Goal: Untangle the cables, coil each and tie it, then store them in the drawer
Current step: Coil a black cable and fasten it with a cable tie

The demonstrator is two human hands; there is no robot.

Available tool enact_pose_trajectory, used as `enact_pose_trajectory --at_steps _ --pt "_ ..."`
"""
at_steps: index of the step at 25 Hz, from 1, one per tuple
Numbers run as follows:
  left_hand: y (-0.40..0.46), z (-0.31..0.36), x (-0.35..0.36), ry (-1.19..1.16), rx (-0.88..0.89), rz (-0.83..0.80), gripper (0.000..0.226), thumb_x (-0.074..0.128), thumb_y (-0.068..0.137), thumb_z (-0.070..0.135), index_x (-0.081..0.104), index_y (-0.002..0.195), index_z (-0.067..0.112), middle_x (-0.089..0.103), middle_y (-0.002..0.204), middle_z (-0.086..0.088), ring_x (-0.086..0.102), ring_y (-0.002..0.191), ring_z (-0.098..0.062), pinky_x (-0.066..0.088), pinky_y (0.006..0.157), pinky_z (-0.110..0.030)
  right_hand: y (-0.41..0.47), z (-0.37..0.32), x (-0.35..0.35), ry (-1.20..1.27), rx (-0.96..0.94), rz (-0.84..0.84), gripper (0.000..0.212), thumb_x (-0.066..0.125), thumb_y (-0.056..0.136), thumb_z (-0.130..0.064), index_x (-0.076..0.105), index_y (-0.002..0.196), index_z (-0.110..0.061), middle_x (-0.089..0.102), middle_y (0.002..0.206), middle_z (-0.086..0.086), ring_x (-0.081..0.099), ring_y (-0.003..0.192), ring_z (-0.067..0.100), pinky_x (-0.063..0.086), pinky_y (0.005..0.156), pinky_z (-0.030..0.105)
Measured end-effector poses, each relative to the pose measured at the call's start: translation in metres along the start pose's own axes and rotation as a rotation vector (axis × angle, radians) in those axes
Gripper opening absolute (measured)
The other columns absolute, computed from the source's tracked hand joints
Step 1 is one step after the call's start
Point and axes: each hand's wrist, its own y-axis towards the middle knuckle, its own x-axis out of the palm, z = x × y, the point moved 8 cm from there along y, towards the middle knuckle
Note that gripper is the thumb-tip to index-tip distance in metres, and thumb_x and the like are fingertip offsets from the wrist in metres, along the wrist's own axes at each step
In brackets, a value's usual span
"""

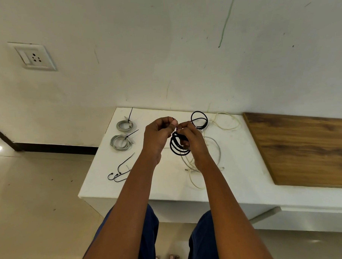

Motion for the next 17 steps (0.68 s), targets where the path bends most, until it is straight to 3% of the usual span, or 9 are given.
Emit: enact_pose_trajectory --at_steps 6,9,12,14,17 --pt "0.002 0.005 0.005 0.025 0.125 -0.006 0.015 0.063 0.087 0.008 0.065 0.082 0.021 0.067 0.079 0.002 0.063 0.079 -0.014 0.051 0.086 -0.028 0.001 0.000 -0.001 -0.053 -0.008 0.068 0.025 0.043 0.091 -0.014 0.058 0.076 -0.027 0.055 0.064 -0.013 0.041 0.046 -0.002 0.032 0.047 0.012" --pt "0.002 0.005 0.003 0.034 0.169 0.032 0.013 0.062 0.088 0.008 0.064 0.083 0.020 0.066 0.074 0.003 0.062 0.070 -0.009 0.050 0.075 -0.017 0.001 0.002 0.000 -0.085 -0.007 0.092 0.028 0.044 0.090 -0.018 0.058 0.069 -0.029 0.057 0.063 -0.016 0.041 0.048 -0.001 0.032 0.051 0.015" --pt "0.001 0.000 0.000 -0.047 0.157 0.106 0.010 0.063 0.088 0.008 0.065 0.085 0.017 0.065 0.072 0.003 0.060 0.061 0.000 0.046 0.064 -0.008 0.003 0.004 0.002 -0.133 -0.005 0.100 0.025 0.045 0.085 -0.027 0.058 0.064 -0.029 0.058 0.068 -0.009 0.043 0.055 0.005 0.035 0.060 0.024" --pt "0.001 -0.003 -0.001 -0.053 0.148 0.130 0.009 0.062 0.088 0.007 0.064 0.085 0.015 0.064 0.073 0.002 0.060 0.060 0.002 0.045 0.062 -0.006 0.003 0.007 0.003 -0.220 0.009 0.114 0.023 0.043 0.078 -0.038 0.057 0.062 -0.030 0.057 0.070 -0.004 0.044 0.062 0.012 0.036 0.067 0.033" --pt "0.002 -0.006 -0.002 -0.029 0.142 0.145 0.016 0.063 0.087 0.007 0.064 0.079 0.020 0.063 0.070 0.005 0.057 0.058 0.003 0.044 0.061 -0.005 0.006 0.010 0.005 -0.331 0.001 0.128 0.026 0.039 0.075 -0.044 0.052 0.060 -0.028 0.051 0.058 -0.010 0.042 0.062 0.014 0.034 0.066 0.035"
